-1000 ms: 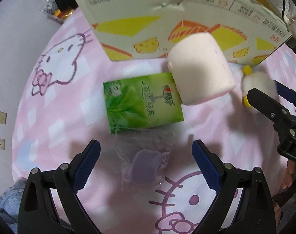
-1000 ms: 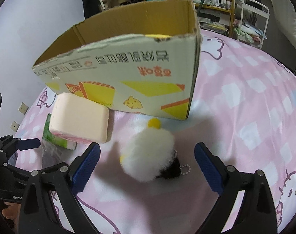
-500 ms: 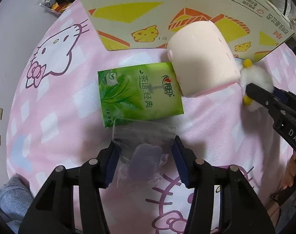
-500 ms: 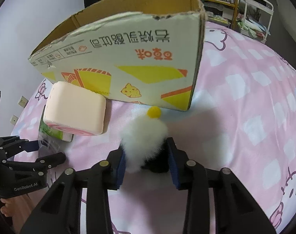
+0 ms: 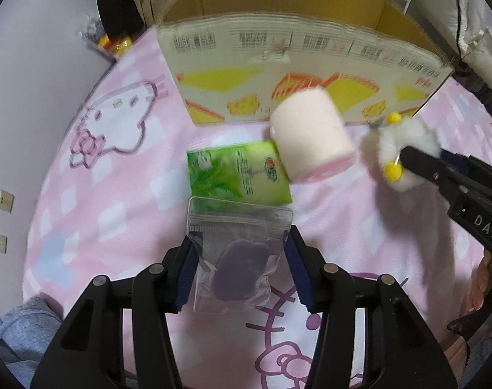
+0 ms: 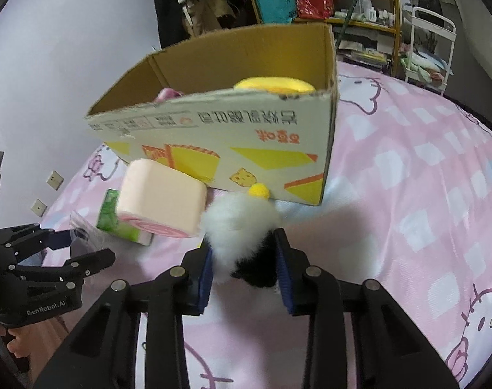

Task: Organize soft objects
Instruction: 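Lift the pompom over the box with right tool while left tool carries the bag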

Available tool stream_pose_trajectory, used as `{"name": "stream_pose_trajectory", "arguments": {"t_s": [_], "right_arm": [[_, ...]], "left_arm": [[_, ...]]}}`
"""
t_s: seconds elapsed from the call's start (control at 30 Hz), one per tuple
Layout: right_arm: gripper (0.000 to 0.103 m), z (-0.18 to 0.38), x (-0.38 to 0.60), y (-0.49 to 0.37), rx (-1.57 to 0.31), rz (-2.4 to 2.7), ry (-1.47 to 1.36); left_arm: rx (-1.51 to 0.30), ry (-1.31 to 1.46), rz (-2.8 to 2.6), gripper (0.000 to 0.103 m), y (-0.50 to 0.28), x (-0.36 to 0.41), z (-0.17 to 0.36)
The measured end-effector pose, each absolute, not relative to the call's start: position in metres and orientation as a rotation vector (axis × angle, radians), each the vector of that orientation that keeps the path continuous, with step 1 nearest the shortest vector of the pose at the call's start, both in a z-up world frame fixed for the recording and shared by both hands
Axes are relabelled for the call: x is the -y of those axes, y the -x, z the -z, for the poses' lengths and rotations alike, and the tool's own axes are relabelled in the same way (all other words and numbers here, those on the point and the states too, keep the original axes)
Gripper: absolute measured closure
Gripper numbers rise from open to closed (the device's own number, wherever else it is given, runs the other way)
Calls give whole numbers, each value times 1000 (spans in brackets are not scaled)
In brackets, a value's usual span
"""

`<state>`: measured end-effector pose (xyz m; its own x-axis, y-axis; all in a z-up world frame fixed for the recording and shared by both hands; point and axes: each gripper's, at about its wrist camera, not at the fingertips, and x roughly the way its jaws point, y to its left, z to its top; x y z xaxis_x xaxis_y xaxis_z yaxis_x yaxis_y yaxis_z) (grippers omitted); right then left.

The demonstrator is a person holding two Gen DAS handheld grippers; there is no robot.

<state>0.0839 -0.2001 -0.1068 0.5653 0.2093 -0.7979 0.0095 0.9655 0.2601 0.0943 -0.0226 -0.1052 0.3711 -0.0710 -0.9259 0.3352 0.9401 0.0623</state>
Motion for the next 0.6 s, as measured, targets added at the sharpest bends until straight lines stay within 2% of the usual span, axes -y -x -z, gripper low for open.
{"name": "stream_pose_trajectory", "arguments": {"t_s": [0.23,0.6], "right_arm": [[67,78,198,-66,-863,-126,-210],[67,29,183,-42,-601,-137,-100]], "left_arm": [[-986,-235,256,52,-78,21,65],[-683,-130,299,52,-65,14,-4]]}}
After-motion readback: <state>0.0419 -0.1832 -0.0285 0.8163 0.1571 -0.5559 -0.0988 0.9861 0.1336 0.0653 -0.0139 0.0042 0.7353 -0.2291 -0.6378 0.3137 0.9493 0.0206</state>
